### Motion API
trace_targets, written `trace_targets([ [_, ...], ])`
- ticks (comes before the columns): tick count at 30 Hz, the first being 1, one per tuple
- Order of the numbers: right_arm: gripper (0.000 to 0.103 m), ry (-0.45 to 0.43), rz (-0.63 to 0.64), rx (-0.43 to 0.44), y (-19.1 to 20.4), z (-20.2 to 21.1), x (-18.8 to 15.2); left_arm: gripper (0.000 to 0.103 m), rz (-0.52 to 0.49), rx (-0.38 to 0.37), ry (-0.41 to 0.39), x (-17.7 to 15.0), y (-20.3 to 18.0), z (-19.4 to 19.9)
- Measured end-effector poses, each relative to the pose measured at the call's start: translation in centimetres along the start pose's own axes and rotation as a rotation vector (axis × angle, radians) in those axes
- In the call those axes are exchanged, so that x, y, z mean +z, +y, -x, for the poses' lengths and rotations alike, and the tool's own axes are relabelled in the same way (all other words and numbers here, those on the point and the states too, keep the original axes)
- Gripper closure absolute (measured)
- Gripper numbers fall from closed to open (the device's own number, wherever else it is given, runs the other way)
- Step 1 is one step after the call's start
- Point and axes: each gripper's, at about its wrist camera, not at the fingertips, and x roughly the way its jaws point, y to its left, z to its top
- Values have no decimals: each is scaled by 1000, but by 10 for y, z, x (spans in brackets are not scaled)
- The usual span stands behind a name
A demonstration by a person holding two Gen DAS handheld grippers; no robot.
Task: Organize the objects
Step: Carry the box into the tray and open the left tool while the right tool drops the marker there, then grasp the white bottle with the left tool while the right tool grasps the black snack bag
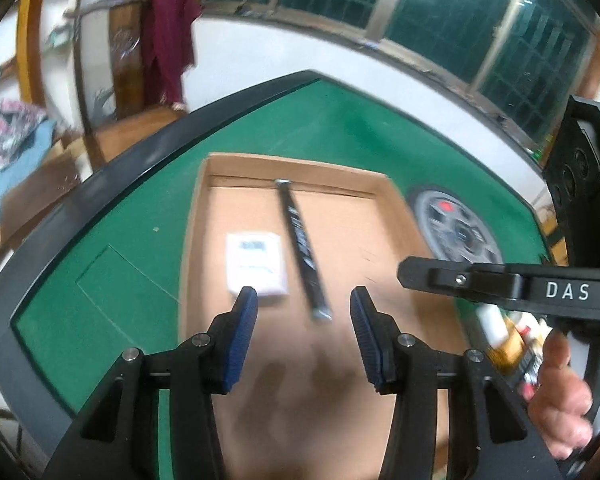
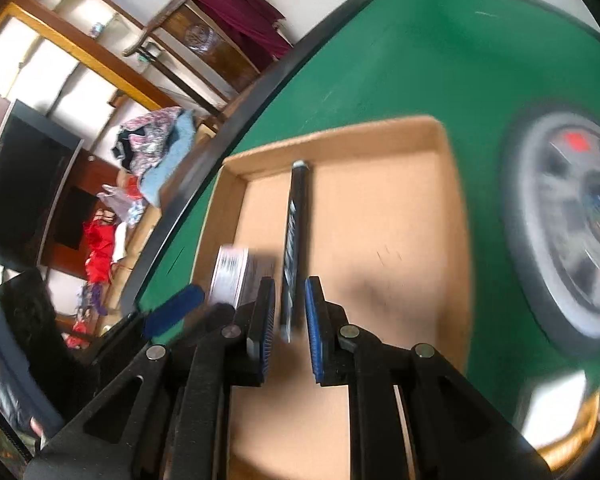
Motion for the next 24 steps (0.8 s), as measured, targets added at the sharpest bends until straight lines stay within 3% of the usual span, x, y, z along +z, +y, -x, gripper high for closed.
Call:
trace_targets([
  [5, 90, -48, 44, 19, -22, 60, -51, 60, -109, -62, -58, -41, -57, 34],
  [10, 83, -183, 64, -9, -58, 137, -113, 60, -171, -148, -21, -72, -110, 44],
  [11, 74, -241, 80, -50, -67, 155, -130, 60, -180, -168, -5, -77, -120, 44],
  [12, 58, -275, 86, -72, -72, 166, -139, 60, -189, -186, 10, -81, -130, 43],
  [14, 36, -350, 67, -107, -91, 184, -158, 60, -223, -195, 44, -93, -150, 42],
  [15, 35, -345, 86, -112, -99, 185, -164, 60, -239, -192, 56, -97, -159, 41],
  [17, 41, -294, 85, -111, -115, 185, -172, 60, -266, -176, 82, -108, -177, 37],
  [18, 62, -276, 62, -99, -123, 185, -171, 60, -271, -167, 96, -112, -179, 36],
  [19, 66, -262, 48, -74, -127, 187, -171, 60, -274, -161, 110, -115, -183, 33],
  [24, 66, -272, -32, -39, -144, 188, -170, 60, -242, -96, 163, -121, -182, 16],
])
